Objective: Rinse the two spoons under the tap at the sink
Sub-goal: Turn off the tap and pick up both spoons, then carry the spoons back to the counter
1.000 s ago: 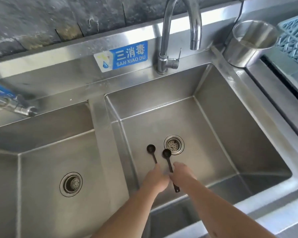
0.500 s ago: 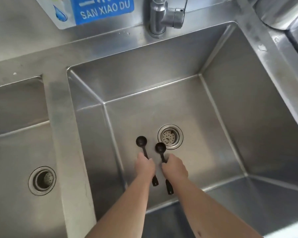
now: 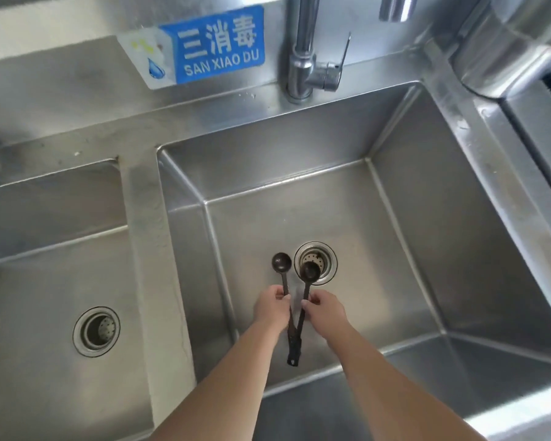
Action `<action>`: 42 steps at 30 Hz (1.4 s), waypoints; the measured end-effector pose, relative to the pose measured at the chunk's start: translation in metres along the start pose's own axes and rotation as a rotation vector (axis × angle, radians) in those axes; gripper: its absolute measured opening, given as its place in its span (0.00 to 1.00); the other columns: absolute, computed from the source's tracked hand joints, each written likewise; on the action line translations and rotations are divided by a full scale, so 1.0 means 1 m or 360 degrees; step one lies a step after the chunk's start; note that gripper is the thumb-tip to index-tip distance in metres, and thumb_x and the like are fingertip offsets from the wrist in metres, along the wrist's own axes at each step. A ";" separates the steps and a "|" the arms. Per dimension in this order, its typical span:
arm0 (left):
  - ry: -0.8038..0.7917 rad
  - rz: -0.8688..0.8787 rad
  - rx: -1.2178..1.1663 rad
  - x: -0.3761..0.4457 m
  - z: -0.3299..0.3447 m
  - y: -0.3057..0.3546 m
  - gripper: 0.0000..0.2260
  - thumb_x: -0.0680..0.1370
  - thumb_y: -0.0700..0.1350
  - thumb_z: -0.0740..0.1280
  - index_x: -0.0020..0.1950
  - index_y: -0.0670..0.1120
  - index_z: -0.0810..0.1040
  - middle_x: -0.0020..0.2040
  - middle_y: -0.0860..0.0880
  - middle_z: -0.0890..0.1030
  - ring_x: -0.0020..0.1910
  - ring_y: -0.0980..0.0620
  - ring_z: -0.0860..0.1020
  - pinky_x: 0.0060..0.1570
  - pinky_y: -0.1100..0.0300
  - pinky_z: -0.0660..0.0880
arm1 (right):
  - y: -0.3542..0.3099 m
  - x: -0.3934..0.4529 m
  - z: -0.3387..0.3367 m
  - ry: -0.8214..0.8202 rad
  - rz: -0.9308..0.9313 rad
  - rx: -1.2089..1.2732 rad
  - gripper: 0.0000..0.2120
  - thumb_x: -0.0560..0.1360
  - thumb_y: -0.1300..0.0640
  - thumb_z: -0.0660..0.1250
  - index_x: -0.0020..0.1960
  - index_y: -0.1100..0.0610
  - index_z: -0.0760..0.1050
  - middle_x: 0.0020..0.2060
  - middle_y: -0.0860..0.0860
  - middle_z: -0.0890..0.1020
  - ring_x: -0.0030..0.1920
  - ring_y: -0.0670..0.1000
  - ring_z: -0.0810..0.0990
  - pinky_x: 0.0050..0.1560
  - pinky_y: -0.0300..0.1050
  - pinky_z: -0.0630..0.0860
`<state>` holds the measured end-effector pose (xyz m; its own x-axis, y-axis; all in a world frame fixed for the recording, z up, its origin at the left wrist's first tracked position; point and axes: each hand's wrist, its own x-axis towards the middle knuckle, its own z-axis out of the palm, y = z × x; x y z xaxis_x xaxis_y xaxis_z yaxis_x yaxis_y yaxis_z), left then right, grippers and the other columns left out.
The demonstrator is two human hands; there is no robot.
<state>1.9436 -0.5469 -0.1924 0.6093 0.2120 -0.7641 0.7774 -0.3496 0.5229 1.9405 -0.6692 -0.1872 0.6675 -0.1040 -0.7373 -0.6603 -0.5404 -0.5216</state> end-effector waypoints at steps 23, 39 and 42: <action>-0.0085 0.0382 -0.0333 -0.233 -0.169 0.015 0.03 0.76 0.46 0.67 0.44 0.52 0.80 0.35 0.53 0.84 0.30 0.59 0.78 0.28 0.65 0.71 | -0.104 -0.217 -0.022 -0.0357 -0.0454 0.0717 0.07 0.77 0.64 0.64 0.42 0.59 0.77 0.28 0.52 0.76 0.27 0.47 0.69 0.29 0.38 0.65; 0.0187 0.0368 -0.0787 -0.298 -0.259 -0.086 0.02 0.76 0.40 0.67 0.45 0.46 0.79 0.36 0.49 0.83 0.28 0.58 0.77 0.26 0.67 0.69 | -0.150 -0.303 0.075 -0.0593 -0.0686 0.0268 0.08 0.75 0.59 0.67 0.40 0.51 0.82 0.29 0.47 0.81 0.30 0.45 0.75 0.33 0.39 0.71; 0.0297 0.0374 -0.0825 -0.314 -0.281 -0.122 0.02 0.76 0.40 0.67 0.48 0.44 0.78 0.38 0.47 0.83 0.29 0.56 0.76 0.27 0.65 0.69 | -0.153 -0.326 0.108 -0.0662 -0.0737 0.0128 0.07 0.75 0.57 0.67 0.40 0.51 0.82 0.29 0.46 0.80 0.31 0.46 0.75 0.33 0.40 0.70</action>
<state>1.7015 -0.3148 0.0901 0.7550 0.3558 -0.5508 0.5646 0.0743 0.8220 1.7869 -0.4629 0.0865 0.7115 0.4682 -0.5239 -0.3691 -0.3855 -0.8457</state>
